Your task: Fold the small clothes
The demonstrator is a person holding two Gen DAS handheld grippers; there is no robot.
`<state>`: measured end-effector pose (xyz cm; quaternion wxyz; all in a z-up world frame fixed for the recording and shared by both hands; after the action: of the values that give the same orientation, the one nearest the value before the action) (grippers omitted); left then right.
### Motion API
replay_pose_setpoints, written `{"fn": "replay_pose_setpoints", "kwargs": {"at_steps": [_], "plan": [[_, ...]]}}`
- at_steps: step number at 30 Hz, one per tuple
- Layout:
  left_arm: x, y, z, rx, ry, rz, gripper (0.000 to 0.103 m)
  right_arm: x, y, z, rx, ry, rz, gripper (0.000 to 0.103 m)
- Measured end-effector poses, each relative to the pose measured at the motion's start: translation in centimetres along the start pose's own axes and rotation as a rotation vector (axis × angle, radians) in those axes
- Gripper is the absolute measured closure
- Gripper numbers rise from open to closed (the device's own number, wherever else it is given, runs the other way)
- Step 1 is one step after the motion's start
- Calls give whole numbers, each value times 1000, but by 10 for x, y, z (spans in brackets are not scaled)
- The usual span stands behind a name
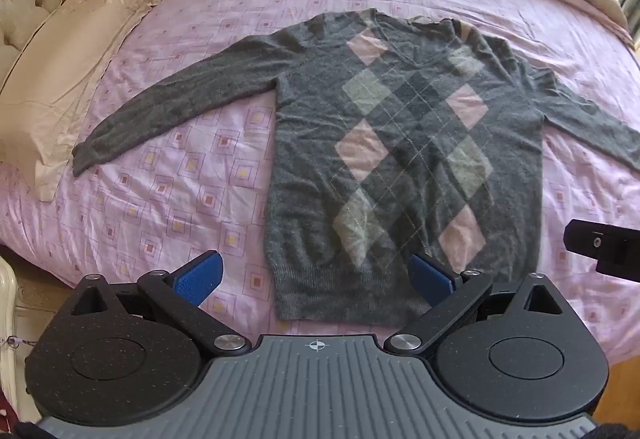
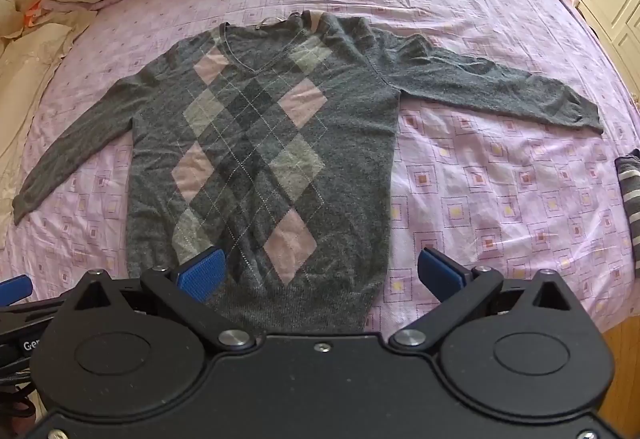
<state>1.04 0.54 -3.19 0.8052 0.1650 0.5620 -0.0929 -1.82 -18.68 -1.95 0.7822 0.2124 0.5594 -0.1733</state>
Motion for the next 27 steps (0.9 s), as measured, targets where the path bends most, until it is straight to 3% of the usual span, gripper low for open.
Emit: {"fn": "replay_pose_setpoints", "kwargs": {"at_steps": [27], "plan": [[3, 7, -3, 13, 14, 11, 3, 3, 16, -8, -21, 17, -4, 1]]}}
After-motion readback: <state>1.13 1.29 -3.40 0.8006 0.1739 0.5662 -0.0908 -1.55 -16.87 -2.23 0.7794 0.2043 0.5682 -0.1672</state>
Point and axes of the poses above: each gripper's, at about its wrist camera, not at the fingertips, and x roughly the way its jaws point, y to its left, z to its top, the point moved 3 cm from there along x, roughly the way its jaws point, and after that the axes turned 13 degrees about x, right-handed, at the moved point
